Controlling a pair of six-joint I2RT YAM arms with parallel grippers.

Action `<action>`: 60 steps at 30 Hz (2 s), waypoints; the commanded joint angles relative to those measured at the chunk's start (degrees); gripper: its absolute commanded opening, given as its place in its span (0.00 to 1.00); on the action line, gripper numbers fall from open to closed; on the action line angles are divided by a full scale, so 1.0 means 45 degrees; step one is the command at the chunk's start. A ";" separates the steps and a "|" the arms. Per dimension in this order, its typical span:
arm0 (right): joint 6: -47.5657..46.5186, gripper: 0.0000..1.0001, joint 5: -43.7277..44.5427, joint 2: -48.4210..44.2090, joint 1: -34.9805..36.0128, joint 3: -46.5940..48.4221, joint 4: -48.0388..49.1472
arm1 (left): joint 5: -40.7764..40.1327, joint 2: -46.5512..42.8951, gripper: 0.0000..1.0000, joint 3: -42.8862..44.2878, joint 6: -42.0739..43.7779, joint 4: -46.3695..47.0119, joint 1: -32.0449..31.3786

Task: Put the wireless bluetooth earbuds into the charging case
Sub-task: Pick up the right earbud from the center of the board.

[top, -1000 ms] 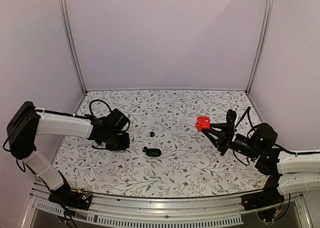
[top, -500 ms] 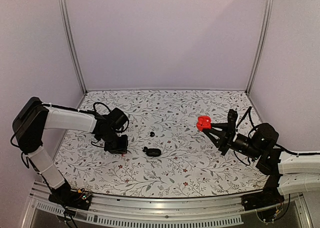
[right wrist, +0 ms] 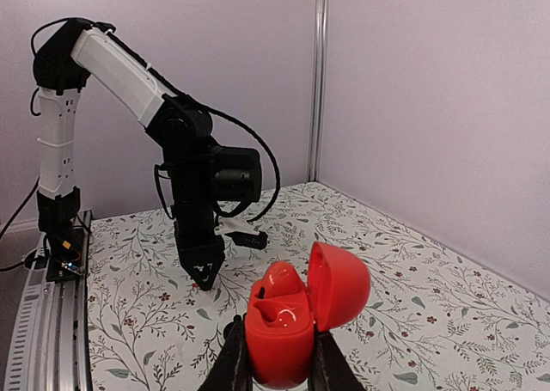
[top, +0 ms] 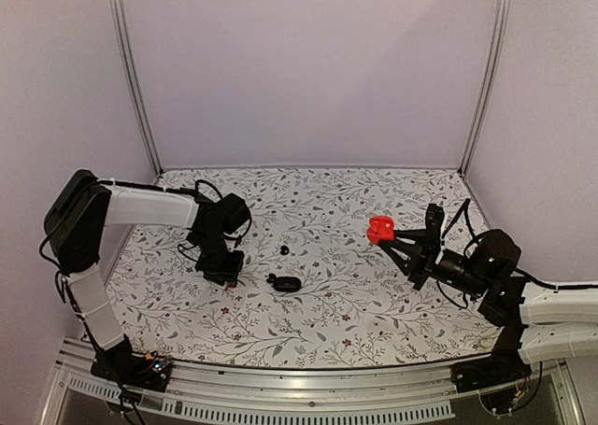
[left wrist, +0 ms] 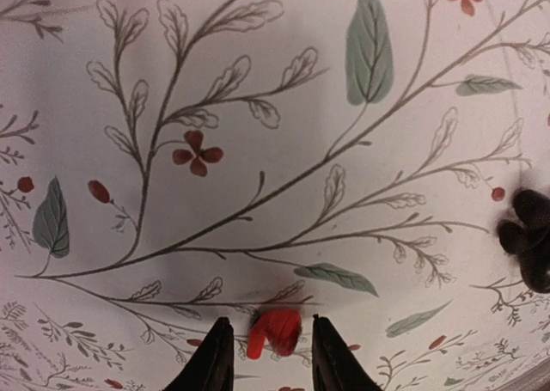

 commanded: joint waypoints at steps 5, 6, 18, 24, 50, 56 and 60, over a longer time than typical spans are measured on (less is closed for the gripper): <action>0.0067 0.00 -0.0036 -0.0236 -0.0076 -0.0237 0.0347 | -0.0835 0.1033 0.28 0.1474 0.1685 -0.2315 0.0173; 0.0064 0.00 -0.0039 -0.0227 -0.0077 -0.0238 0.0370 | -0.0928 0.1149 0.28 0.1643 0.1837 -0.2452 0.0182; 0.0083 0.00 -0.0011 -0.0097 -0.0082 -0.0253 0.0470 | -0.0985 0.2354 0.26 0.3014 0.2653 -0.3196 0.0003; 0.0102 0.00 -0.0087 -0.0005 -0.0071 -0.0233 0.0498 | -0.0914 0.2313 0.28 0.2927 0.2645 -0.3283 -0.0050; 0.0176 0.00 -0.0100 -0.0023 -0.0076 -0.0256 0.0497 | -0.0784 0.3445 0.21 0.3437 0.3732 -0.4004 -0.1001; 0.0085 0.00 -0.0098 0.0085 -0.0072 -0.0174 0.0461 | -0.0834 0.3554 0.14 0.3538 0.3798 -0.4040 -0.1003; 0.0024 0.00 -0.0045 0.0153 -0.0079 -0.0096 0.0459 | -0.0962 0.3494 0.11 0.3551 0.3838 -0.4030 -0.0989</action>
